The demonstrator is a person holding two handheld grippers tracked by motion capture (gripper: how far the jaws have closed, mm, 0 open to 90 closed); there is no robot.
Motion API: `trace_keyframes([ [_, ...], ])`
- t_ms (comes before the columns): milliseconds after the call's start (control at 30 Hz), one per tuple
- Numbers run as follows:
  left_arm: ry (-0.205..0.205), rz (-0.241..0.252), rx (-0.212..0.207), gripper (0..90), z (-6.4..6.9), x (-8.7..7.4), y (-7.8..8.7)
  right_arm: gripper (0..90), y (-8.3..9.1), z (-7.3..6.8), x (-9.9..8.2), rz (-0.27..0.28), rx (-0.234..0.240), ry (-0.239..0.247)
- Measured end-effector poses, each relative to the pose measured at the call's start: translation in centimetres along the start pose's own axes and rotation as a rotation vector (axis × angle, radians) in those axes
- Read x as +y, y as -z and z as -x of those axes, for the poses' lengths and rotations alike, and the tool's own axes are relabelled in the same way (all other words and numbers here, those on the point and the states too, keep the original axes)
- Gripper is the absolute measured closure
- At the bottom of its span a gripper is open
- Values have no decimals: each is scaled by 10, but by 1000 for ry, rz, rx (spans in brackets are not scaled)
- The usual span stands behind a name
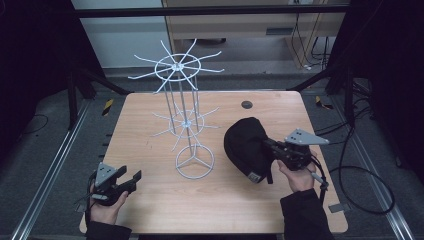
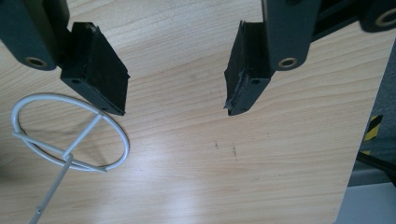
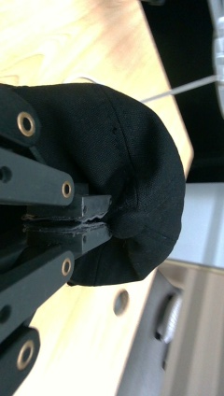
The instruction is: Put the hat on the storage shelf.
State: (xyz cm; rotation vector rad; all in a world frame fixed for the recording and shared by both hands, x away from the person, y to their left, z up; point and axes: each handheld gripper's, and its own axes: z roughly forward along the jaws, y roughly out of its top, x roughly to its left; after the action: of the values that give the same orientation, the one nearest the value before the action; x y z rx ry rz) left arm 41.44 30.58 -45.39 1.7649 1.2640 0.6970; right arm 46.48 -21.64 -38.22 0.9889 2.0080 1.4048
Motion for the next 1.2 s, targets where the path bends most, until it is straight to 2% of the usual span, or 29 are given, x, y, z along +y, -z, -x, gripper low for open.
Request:
trace_keyframes([
  [200,8,1,3,387,-1,0,-1,876,25,5,13,105,-30,-19],
  [500,14,5,6,388,-2,0,-1,876,47,3,39,266,-68,-49],
  [733,9,1,5,387,-1,0,-1,877,55,-5,65,372,-79,-47],
  [933,7,1,7,387,-1,-1,-1,877,56,-14,90,434,-69,-45],
  [1200,3,0,6,388,-1,-1,-2,877,67,-22,118,550,-69,-68],
])
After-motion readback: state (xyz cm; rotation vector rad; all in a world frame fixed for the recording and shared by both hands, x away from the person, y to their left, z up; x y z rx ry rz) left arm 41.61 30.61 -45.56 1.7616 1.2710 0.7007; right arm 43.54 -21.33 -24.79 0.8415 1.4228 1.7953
